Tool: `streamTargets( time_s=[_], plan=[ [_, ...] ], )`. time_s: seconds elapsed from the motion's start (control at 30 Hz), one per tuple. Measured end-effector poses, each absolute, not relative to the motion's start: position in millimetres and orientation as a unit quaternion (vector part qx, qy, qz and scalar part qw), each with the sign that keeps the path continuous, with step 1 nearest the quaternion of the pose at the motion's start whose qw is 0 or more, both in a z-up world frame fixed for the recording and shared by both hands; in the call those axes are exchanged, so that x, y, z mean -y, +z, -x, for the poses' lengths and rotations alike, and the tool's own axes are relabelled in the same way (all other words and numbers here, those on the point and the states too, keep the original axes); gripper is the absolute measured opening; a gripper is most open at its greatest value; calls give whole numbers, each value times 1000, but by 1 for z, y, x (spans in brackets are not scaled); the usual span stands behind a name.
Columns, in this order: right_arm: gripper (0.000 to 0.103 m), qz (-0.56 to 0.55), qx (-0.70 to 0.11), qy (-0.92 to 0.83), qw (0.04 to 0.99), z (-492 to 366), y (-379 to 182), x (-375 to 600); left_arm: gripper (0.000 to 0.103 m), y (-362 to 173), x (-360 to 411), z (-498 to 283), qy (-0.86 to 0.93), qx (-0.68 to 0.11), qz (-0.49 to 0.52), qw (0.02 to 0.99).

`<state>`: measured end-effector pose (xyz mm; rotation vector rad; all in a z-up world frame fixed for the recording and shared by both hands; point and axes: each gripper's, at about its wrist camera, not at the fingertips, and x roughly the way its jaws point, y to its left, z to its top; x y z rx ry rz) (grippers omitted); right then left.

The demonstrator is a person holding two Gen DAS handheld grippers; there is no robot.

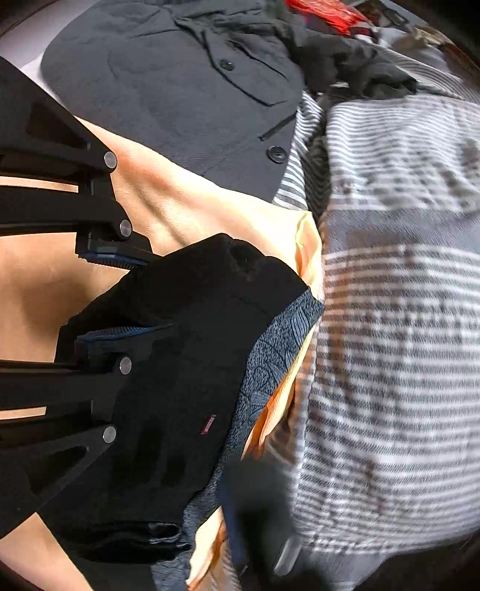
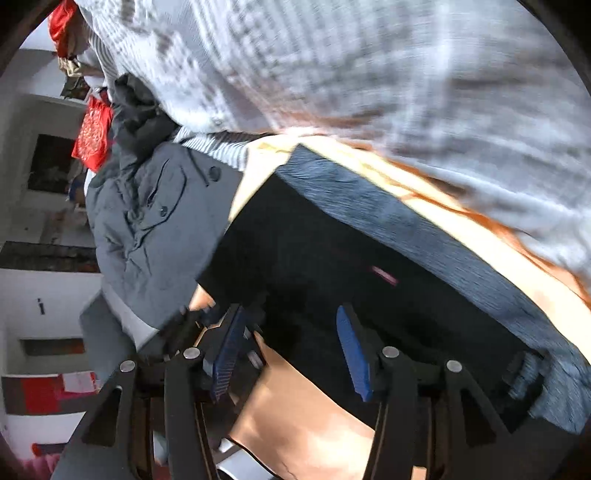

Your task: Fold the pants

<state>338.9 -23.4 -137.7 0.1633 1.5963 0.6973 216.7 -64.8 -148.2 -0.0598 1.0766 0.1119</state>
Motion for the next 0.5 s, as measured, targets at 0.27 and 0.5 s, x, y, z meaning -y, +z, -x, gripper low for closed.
streamTargets(
  time_s=[0.27, 0.5],
  plan=[
    [61, -71, -718, 317, 616, -353, -168, -21, 28, -152, 61, -213, 40, -500, 50, 864],
    [64, -67, -716, 333, 610, -361, -179, -52, 28, -155, 61, -208, 34, -490, 40, 870]
  ],
)
